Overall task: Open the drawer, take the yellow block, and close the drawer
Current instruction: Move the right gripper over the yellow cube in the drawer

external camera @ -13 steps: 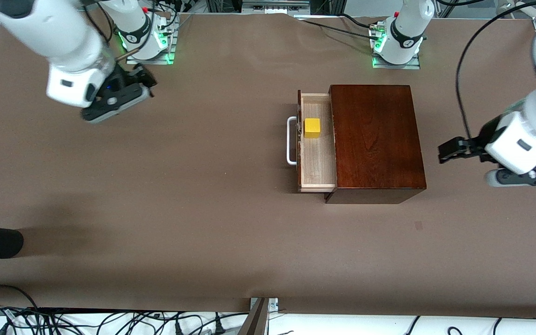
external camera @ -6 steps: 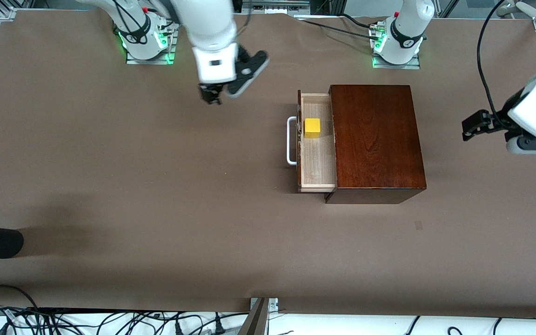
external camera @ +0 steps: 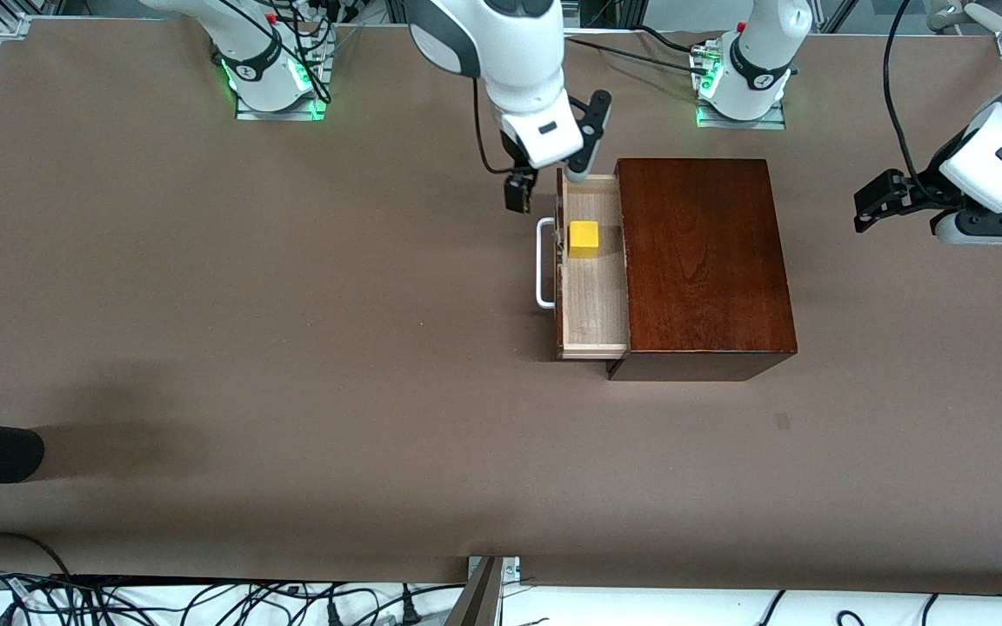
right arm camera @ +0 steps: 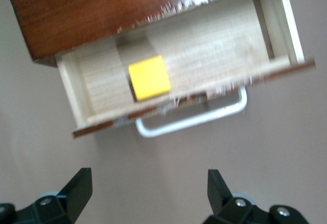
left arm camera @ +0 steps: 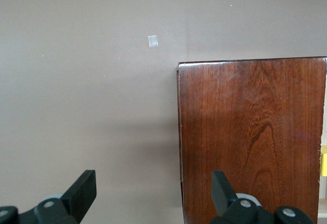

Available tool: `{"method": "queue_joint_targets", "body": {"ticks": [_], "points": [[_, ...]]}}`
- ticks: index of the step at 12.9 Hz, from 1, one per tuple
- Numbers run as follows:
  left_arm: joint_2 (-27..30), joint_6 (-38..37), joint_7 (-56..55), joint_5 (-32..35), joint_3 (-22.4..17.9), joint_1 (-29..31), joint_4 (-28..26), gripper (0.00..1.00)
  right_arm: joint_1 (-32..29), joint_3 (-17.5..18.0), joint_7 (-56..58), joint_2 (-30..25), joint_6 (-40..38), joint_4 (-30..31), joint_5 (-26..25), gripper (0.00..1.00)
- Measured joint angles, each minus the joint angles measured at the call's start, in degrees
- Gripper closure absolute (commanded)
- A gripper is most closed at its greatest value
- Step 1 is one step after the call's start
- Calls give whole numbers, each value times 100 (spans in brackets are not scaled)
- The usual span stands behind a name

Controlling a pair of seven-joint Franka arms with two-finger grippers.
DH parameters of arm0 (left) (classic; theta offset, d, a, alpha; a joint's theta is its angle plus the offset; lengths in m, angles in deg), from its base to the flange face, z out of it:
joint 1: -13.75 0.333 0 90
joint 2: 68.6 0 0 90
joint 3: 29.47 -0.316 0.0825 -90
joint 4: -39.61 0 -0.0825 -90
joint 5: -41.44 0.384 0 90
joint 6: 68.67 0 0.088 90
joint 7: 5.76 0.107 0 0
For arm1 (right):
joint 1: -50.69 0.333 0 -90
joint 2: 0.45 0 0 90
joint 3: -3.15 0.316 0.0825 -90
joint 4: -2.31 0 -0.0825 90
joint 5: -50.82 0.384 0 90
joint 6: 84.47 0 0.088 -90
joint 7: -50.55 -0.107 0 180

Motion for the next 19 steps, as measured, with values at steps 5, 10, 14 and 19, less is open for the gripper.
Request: {"method": "queue_joint_targets", "body": {"ticks": [5, 10, 14, 19], "points": [[0, 70, 2, 0, 15, -46, 3, 0, 328, -4, 350, 955, 105, -887, -386, 0], [-4, 72, 2, 0, 20, -49, 3, 0, 457, -78, 588, 1519, 583, -1162, -479, 0], [-4, 72, 2, 0, 20, -49, 3, 0, 443, -124, 722, 1605, 693, -1195, -479, 0], [-4, 72, 2, 0, 19, -49, 3, 0, 481, -121, 737, 1844, 847, -1199, -479, 0]]}}
